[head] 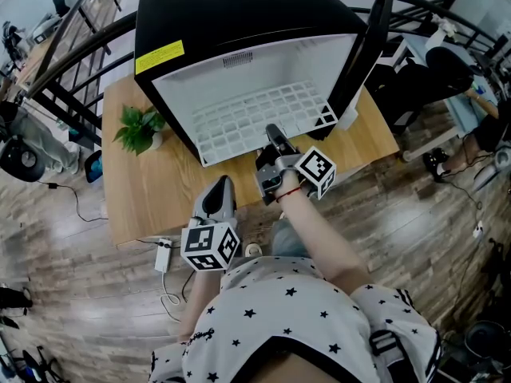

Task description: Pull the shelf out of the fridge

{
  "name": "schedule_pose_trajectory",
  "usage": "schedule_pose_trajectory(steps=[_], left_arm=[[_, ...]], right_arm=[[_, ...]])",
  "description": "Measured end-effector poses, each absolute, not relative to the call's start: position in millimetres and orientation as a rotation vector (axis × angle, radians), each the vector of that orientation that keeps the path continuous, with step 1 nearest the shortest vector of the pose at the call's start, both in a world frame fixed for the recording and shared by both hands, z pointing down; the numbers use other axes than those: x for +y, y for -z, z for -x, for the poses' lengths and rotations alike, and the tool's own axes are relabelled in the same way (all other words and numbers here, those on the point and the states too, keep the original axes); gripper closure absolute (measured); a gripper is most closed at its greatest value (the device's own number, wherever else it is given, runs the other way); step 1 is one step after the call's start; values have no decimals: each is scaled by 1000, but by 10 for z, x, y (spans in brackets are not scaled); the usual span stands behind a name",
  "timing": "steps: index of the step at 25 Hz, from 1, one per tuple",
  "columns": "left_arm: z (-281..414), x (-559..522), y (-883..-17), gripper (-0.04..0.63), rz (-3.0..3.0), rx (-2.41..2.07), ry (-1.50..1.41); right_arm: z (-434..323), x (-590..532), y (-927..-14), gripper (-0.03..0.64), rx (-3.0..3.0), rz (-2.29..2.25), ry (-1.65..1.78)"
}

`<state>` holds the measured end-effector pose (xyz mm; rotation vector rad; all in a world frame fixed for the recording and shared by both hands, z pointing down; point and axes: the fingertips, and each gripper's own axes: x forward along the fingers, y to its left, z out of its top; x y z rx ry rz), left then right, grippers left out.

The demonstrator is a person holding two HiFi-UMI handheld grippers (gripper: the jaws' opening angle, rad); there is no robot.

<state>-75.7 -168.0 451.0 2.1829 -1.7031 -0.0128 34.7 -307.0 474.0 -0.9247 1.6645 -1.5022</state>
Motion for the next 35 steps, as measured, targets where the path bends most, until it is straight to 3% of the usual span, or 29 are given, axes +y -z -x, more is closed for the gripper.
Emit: schedule_pose_trajectory(steps=[35], left_arm=[[771,-1493,-4627,588,-2203,-1644,-19]], right_arm=[[-502,-2680,-4741,578,1641,934,1497]])
